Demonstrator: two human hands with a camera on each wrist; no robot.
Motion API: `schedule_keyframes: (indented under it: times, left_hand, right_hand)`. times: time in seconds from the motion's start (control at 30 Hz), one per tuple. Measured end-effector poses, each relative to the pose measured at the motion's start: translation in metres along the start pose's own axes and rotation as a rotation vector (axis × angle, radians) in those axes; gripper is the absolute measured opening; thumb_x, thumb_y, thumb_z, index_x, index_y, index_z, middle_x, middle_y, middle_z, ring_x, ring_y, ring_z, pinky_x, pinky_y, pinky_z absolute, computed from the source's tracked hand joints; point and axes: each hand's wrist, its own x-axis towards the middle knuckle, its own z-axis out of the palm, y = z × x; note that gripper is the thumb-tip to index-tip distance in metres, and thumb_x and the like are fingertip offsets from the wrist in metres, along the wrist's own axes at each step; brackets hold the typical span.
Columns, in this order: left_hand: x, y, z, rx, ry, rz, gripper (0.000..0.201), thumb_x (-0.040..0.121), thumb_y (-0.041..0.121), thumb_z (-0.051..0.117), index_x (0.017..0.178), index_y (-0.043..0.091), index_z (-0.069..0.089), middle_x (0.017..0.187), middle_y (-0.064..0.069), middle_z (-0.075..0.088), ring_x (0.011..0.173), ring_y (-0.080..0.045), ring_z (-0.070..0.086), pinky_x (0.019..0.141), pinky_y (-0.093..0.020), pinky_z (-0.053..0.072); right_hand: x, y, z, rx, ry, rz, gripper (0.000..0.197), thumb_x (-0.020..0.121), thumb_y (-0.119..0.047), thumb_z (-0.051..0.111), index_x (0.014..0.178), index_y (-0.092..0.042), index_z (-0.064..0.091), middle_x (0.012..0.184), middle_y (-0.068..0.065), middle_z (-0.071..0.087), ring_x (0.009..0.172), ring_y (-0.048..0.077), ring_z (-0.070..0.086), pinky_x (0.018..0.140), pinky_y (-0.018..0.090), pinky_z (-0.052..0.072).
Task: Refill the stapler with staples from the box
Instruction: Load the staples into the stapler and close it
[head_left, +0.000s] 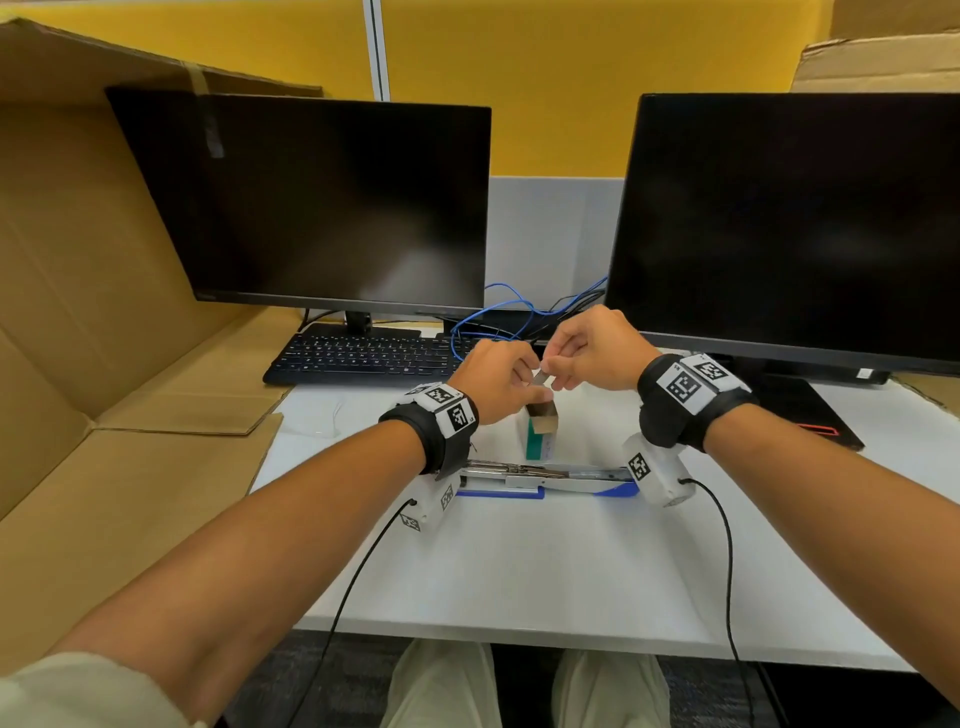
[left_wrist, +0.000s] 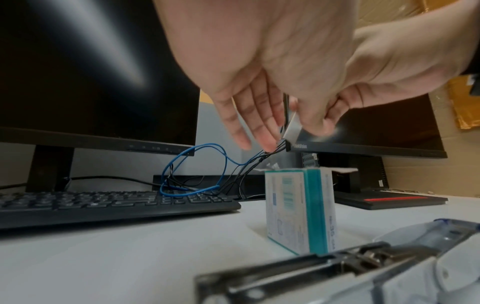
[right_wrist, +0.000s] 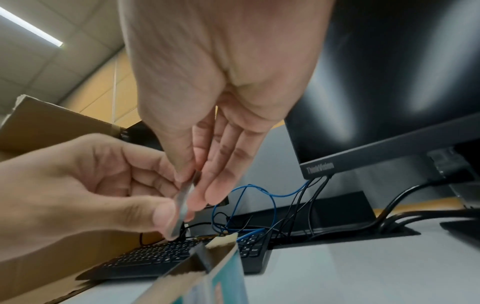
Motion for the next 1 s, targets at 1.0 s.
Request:
schedule_keyframes:
  times: [1.0]
  left_hand:
    - [-0.072, -0.031, -0.026, 0.324, -0.294, 0.024, 0.011, 0.082, 0.022, 0.070, 0.088, 0.016, 0.077, 0.081, 0.003, 0.074, 0.063, -0.002, 0.052, 0.089, -0.037, 0.054]
  right_hand:
    - [-0.031, -0.025, 0.089, -0.277, -0.235, -0.021, 0.020, 0.070, -0.028, 0.085, 0.084, -0.015, 0.079, 0.083, 0.001, 0.075, 0.068, 0.010, 0.062, 0.073, 0.030, 0.057]
